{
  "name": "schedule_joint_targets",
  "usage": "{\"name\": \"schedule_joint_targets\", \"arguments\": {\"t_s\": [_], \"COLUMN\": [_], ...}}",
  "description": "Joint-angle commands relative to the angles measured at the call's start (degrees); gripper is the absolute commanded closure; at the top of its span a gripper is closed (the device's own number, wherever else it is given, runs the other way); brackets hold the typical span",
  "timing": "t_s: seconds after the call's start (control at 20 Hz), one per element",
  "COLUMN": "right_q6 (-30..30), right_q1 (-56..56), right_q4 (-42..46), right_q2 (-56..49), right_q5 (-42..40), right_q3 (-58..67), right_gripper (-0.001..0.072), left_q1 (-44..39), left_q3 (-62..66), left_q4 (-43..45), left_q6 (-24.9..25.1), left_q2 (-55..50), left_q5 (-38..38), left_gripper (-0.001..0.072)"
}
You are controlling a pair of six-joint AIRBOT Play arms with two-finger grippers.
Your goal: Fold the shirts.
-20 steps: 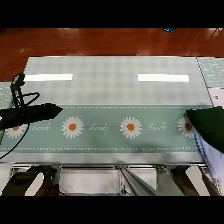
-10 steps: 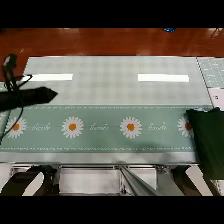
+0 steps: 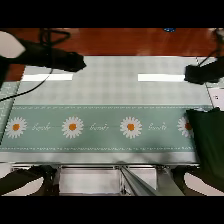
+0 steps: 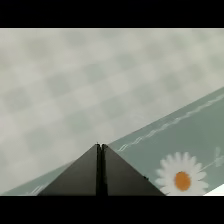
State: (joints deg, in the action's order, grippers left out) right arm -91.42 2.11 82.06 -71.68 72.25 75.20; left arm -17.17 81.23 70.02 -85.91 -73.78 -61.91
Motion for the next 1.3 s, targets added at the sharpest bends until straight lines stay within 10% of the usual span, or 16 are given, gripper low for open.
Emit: {"name": "schedule_joint_targets", "arguments": {"t_s": [0.0,1.25], "right_q6": [-6.36,-6.47], "right_q1": [-10.86,-10.80], "right_q4": [11.43,10.01], "right_q2": [-6.58,-7.02], "right_q5": [-2.14,-3.08], "right_q3": [-3.80,-3.89], "right_gripper": [0.0692,0.0692], "left_q1": [-0.94,2.51], "left_q3": [-2.08,-2.84], "left_q4": [13.73,8.39], "left_q6": [-8.74,-8.74], "left_q2": [-5.90,-6.51], "left_q5": [-5.16,-7.56], "left_gripper": [0.0689,0.0689]}}
